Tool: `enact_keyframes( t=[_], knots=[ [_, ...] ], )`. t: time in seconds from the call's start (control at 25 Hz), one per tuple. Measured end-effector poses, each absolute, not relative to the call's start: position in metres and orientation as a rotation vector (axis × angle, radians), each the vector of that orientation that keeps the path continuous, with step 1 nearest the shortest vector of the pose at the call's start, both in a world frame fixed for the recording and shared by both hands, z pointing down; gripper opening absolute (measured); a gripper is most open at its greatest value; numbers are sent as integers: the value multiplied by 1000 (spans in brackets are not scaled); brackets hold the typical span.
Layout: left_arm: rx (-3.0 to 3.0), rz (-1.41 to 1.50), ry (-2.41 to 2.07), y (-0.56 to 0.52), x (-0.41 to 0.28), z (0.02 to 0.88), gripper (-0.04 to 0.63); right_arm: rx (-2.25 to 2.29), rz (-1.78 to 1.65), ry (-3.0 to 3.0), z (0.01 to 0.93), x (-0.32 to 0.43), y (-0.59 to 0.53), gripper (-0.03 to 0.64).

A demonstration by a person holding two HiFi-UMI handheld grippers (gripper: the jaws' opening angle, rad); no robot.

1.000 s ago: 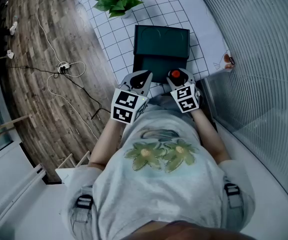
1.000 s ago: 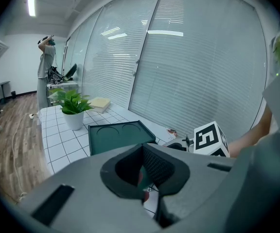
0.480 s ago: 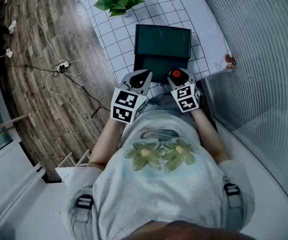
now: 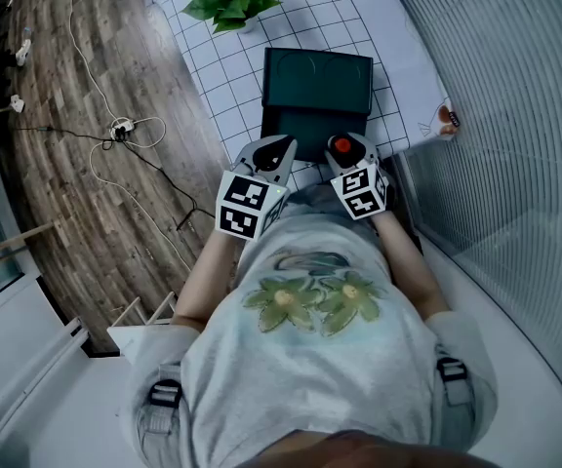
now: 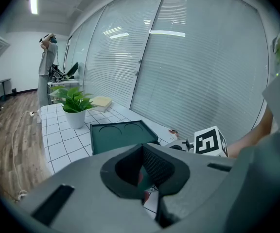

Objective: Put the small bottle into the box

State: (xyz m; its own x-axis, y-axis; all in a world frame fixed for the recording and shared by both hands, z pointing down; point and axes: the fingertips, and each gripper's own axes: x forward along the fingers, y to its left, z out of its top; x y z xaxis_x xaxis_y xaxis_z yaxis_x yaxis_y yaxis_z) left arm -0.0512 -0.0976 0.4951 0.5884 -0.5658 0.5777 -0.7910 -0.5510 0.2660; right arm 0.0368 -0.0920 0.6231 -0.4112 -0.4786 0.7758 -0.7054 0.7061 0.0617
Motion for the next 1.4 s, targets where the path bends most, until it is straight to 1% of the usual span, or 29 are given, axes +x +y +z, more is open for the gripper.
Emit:
enact_keyframes(
  t=[0.64, 1.04, 1.24, 1.32, 1.4],
  knots=[
    [2312, 574, -1109, -94, -56, 492, 8, 900, 373, -2052, 623, 36, -90, 216],
    [2324, 570, -1138, -90, -56, 483, 8, 1026, 529, -2159, 577, 47, -86, 216],
    [2337, 573, -1144, -87, -53, 478, 8, 1055, 537, -2208, 553, 50, -82, 215],
    [2342, 576, -1144, -85, -51, 477, 8, 1069, 524, -2224, 545, 51, -80, 194],
    [2346, 581, -1141, -82, -49, 476, 8, 1095, 503, -2243, 536, 52, -80, 152]
  ],
)
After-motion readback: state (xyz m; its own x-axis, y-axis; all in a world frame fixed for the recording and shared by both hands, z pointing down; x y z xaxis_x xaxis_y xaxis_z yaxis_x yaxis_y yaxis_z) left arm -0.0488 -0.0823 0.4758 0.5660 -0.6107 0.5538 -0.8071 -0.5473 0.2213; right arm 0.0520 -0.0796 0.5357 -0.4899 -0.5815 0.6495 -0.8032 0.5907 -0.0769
